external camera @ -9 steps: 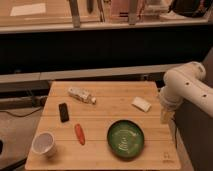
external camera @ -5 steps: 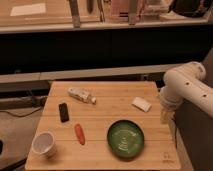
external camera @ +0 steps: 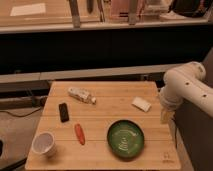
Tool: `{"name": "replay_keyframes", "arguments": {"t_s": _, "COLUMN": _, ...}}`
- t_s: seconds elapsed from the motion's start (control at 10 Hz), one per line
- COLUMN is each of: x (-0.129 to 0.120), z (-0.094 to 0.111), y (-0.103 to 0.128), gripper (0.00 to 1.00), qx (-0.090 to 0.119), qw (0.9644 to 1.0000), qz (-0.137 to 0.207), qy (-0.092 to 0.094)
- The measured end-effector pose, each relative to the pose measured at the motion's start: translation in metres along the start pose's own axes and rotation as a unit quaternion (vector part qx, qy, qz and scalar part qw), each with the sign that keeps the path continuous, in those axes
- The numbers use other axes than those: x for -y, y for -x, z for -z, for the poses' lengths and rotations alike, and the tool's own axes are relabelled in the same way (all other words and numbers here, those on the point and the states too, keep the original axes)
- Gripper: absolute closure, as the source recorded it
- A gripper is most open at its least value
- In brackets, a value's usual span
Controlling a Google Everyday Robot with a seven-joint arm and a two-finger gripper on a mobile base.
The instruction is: Push the eraser across the table
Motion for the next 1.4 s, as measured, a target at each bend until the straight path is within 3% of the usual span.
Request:
{"name": "replay_keyframes", "arguments": {"t_s": 1.1, "x": 0.0, "z": 0.0, "y": 0.0, "gripper": 0.2, "qx": -0.002, "qw": 1.0, "qz": 0.002, "qy": -0.001}}
{"name": "replay_keyframes", "arguments": {"t_s": 1.2, "x": 0.005, "z": 0.001, "y": 0.006, "gripper": 0.2, "qx": -0.006, "qw": 0.9999, "qz": 0.011, "qy": -0.005}}
{"name": "replay_keyframes", "arguments": {"t_s": 1.4, "x": 0.017, "z": 0.002, "y": 0.039, "gripper": 0.2, "qx": -0.014, "qw": 0.9993, "qz": 0.032, "qy": -0.013}}
